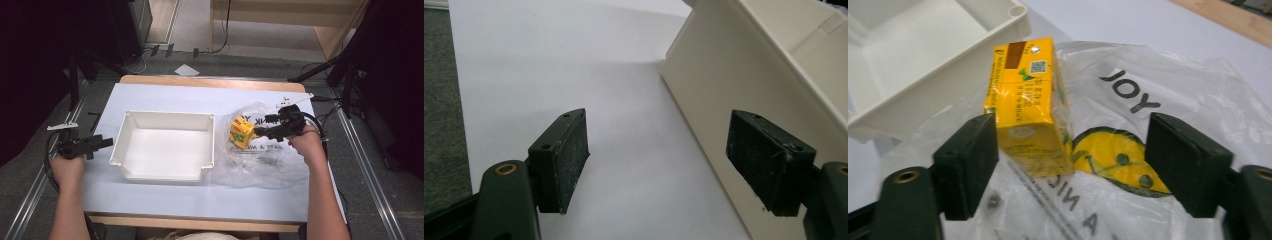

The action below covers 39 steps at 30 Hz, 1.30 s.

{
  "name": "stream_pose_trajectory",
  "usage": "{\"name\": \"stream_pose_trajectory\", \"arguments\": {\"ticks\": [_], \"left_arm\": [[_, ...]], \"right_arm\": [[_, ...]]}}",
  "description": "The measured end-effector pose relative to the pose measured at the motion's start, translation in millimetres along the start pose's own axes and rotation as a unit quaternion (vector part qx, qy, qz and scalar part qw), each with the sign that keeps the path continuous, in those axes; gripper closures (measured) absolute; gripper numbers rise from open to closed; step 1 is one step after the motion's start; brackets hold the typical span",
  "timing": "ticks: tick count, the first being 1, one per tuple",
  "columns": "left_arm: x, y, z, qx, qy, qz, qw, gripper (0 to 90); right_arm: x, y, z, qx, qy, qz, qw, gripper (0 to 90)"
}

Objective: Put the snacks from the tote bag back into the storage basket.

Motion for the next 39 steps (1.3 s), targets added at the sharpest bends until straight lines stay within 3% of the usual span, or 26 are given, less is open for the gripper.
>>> {"name": "stream_pose_trajectory", "arguments": {"ticks": [4, 7, 8, 10, 12, 14, 16, 18, 21, 23, 27, 36, 39], "left_arm": [[1.9, 0.5, 0.3, -0.008, 0.008, 0.002, 0.9999, 25.6], [3.5, 1.0, 0.4, -0.009, 0.007, 0.004, 0.9999, 25.4], [4.6, 1.4, 0.0, -0.008, 0.008, 0.005, 0.9999, 25.4], [6.7, 2.6, -0.9, -0.01, 0.014, 0.005, 0.9998, 25.4], [7.0, 2.9, -1.0, -0.011, 0.016, 0.004, 0.9998, 25.4], [6.7, 2.8, -0.5, -0.011, 0.015, 0.004, 0.9998, 25.4], [5.9, 1.8, 0.5, -0.01, 0.014, 0.003, 0.9999, 25.4], [5.3, 0.5, 0.9, -0.009, 0.013, 0.003, 0.9999, 25.4], [4.2, -2.3, 1.5, -0.001, 0.008, 0.004, 1.0, 25.4], [4.1, -2.8, 1.6, 0.001, 0.006, 0.007, 1.0, 25.4], [6.3, -2.0, 1.2, -0.002, 0.011, 0.006, 0.9999, 25.4], [5.4, -7.0, 3.3, 0.002, 0.01, 0.004, 0.9999, 25.3], [5.1, -7.3, 3.4, 0.005, 0.009, 0.009, 0.9999, 25.2]], "right_arm": [[1.9, 0.2, 1.7, 0.005, -0.024, 0.025, 0.9994, 11.6], [4.0, 1.3, 3.3, 0.006, -0.03, 0.008, 0.9995, 13.7], [5.0, 4.1, 5.3, -0.007, -0.035, -0.008, 0.9993, 13.6], [5.8, 6.8, 6.0, -0.019, -0.039, -0.012, 0.999, 13.2], [6.8, 8.5, 6.0, -0.023, -0.038, -0.014, 0.9989, 13.3], [9.3, 12.2, 4.2, -0.028, -0.012, -0.021, 0.9993, 13.3], [8.6, 14.8, 3.5, -0.031, -0.002, -0.03, 0.9991, 13.2], [7.6, 15.1, 3.2, -0.029, -0.01, -0.03, 0.9991, 12.9], [2.4, 12.8, -0.2, 0.001, -0.021, -0.045, 0.9988, 12.4], [-0.4, 9.4, -3.0, 0.015, -0.025, -0.032, 0.9991, 10.6], [-1.0, 9.4, -2.3, 0.013, -0.024, -0.052, 0.9983, 13.1], [1.6, 13.1, -4.3, 0.024, -0.026, -0.055, 0.9979, 14.0], [3.5, 15.5, -3.0, 0.026, -0.019, -0.048, 0.9983, 21.5]]}}
Point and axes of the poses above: each handheld gripper's, and its own axes: y roughly backward along the jaws, z roughly out of its top, x roughly to its left, the point moved 1 cm from there along -y, roughly forward along the jaws, and after that the axes turned 5 degrees about z, right-handed, at the moved point
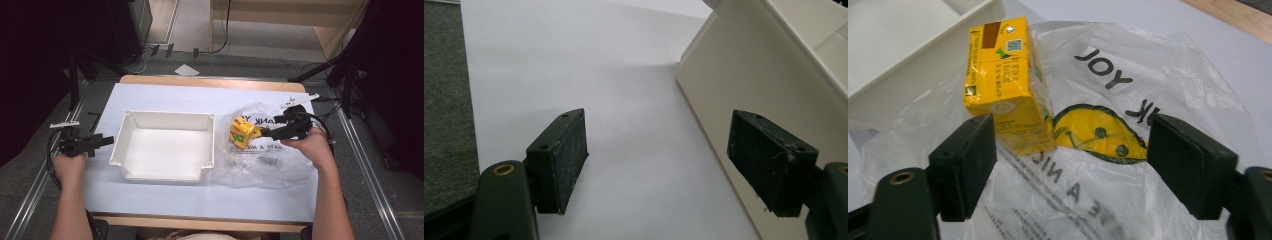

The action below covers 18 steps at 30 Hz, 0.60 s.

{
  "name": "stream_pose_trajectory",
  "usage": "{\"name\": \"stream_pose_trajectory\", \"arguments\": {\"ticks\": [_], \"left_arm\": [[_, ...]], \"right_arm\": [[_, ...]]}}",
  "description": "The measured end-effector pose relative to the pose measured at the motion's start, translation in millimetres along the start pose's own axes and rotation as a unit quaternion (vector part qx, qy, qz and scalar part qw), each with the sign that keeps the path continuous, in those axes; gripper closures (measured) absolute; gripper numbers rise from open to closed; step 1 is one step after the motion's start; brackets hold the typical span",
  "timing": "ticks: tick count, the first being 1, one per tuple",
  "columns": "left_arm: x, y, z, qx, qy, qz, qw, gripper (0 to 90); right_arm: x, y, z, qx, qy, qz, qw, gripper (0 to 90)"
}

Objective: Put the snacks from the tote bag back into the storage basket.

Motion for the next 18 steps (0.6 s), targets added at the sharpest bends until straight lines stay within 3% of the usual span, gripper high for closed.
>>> {"name": "stream_pose_trajectory", "arguments": {"ticks": [4, 16, 18], "left_arm": [[0.3, 0.1, -0.6, 0.001, 0.001, -0.001, 1.0, 25.1], [1.1, 1.4, -2.3, 0.003, 0.003, 0.003, 1.0, 25.1], [1.3, 1.5, -2.4, 0.003, 0.003, 0.003, 1.0, 25.1]], "right_arm": [[3.4, 1.4, 1.9, 0.008, 0.01, 0.001, 0.9999, 24.3], [15.6, 11.2, 13.0, 0.007, 0.008, -0.01, 0.9999, 33.4], [21.1, 10.0, 16.6, 0.009, 0.021, -0.011, 0.9997, 34.6]]}}
Point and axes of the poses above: each handheld gripper's, and its own axes: y roughly backward along the jaws, z roughly out of its top, x roughly to its left, the point moved 1 cm from there along -y, roughly forward along the jaws, and after that the axes turned 5 degrees about z, right-handed, at the moved point
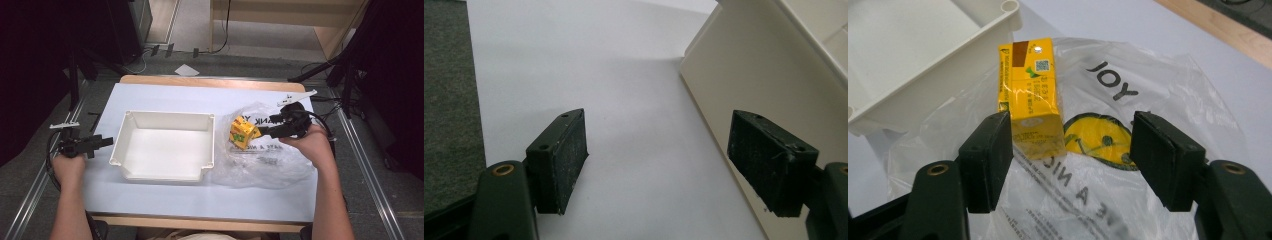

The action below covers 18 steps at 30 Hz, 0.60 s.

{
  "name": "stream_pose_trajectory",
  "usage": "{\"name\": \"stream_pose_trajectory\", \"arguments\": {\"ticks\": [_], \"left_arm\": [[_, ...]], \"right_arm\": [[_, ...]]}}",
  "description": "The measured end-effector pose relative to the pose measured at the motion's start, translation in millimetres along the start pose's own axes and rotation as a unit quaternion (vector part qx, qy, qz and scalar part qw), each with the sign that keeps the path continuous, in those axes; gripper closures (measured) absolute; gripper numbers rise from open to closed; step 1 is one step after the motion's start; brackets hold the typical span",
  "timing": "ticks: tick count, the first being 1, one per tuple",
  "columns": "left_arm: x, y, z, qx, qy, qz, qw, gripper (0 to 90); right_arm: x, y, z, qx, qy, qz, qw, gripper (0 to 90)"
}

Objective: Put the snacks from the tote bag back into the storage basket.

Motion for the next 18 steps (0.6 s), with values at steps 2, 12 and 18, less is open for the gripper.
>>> {"name": "stream_pose_trajectory", "arguments": {"ticks": [2, 12, 18], "left_arm": [[0.2, 0.2, 0.0, -0.001, 0.0, -0.001, 1.0, 25.1], [0.9, 0.1, -0.2, -0.002, 0.002, -0.001, 1.0, 25.1], [1.1, 0.1, -0.3, -0.002, 0.004, 0.0, 1.0, 25.1]], "right_arm": [[2.3, -0.5, 1.0, 0.0, 0.004, -0.003, 1.0, 34.5], [12.6, -7.5, 8.2, 0.003, 0.015, -0.012, 0.9998, 35.2], [15.0, -13.1, 9.1, 0.008, 0.018, -0.008, 0.9998, 35.2]]}}
Point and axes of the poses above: each handheld gripper's, and its own axes: y roughly backward along the jaws, z roughly out of its top, x roughly to its left, the point moved 1 cm from there along -y, roughly forward along the jaws, and after that the axes turned 5 degrees about z, right-handed, at the moved point
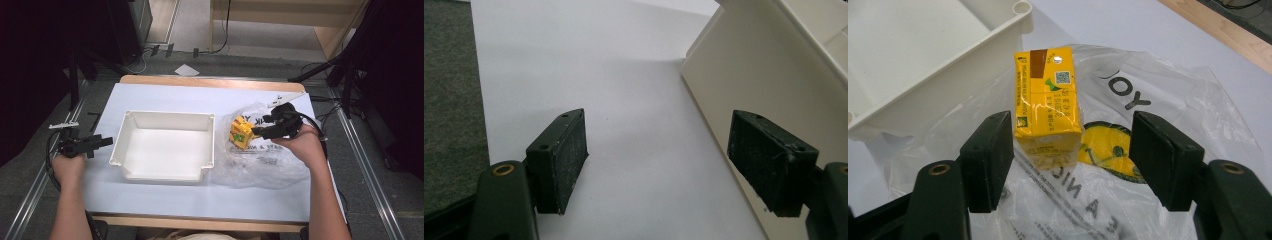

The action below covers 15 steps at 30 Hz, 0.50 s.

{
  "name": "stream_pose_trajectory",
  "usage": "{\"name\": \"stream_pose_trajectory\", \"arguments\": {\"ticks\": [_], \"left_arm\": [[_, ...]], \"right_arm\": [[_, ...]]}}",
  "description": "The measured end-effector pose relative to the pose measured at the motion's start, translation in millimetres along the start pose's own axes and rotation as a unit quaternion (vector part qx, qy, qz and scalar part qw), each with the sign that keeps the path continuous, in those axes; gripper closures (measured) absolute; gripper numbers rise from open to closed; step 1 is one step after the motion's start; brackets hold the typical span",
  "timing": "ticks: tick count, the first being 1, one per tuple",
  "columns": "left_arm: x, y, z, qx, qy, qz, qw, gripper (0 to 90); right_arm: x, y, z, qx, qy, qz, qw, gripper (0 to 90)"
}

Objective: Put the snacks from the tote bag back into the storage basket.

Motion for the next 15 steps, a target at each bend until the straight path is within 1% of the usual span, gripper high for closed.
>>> {"name": "stream_pose_trajectory", "arguments": {"ticks": [5, 6, 8, 10, 12, 15], "left_arm": [[0.5, -0.2, -0.1, 0.001, -0.001, -0.001, 1.0, 25.1], [0.7, -0.3, -0.2, 0.0, 0.0, -0.002, 1.0, 25.1], [0.8, -0.1, -0.2, 0.0, 0.001, -0.002, 1.0, 25.1], [0.8, 0.0, -0.2, 0.0, 0.002, -0.002, 1.0, 25.1], [0.9, 0.0, -0.2, -0.001, 0.002, -0.002, 1.0, 25.1], [0.8, -0.1, -0.1, -0.001, 0.002, -0.002, 1.0, 25.1]], "right_arm": [[3.8, -5.9, 2.4, 0.004, 0.001, 0.0, 1.0, 34.4], [4.8, -9.0, 3.3, 0.006, 0.005, 0.001, 1.0, 34.3], [6.2, -11.2, 3.7, 0.009, 0.005, 0.001, 0.9999, 34.2], [6.8, -13.8, 3.9, 0.012, 0.009, 0.002, 0.9999, 34.1], [8.2, -15.5, 4.1, 0.015, 0.003, 0.003, 0.9999, 34.1], [8.2, -17.3, 4.3, 0.016, 0.004, 0.005, 0.9999, 34.0]]}}
Point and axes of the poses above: each handheld gripper's, and its own axes: y roughly backward along the jaws, z roughly out of its top, x roughly to its left, the point moved 1 cm from there along -y, roughly forward along the jaws, and after that the axes turned 5 degrees about z, right-handed, at the moved point
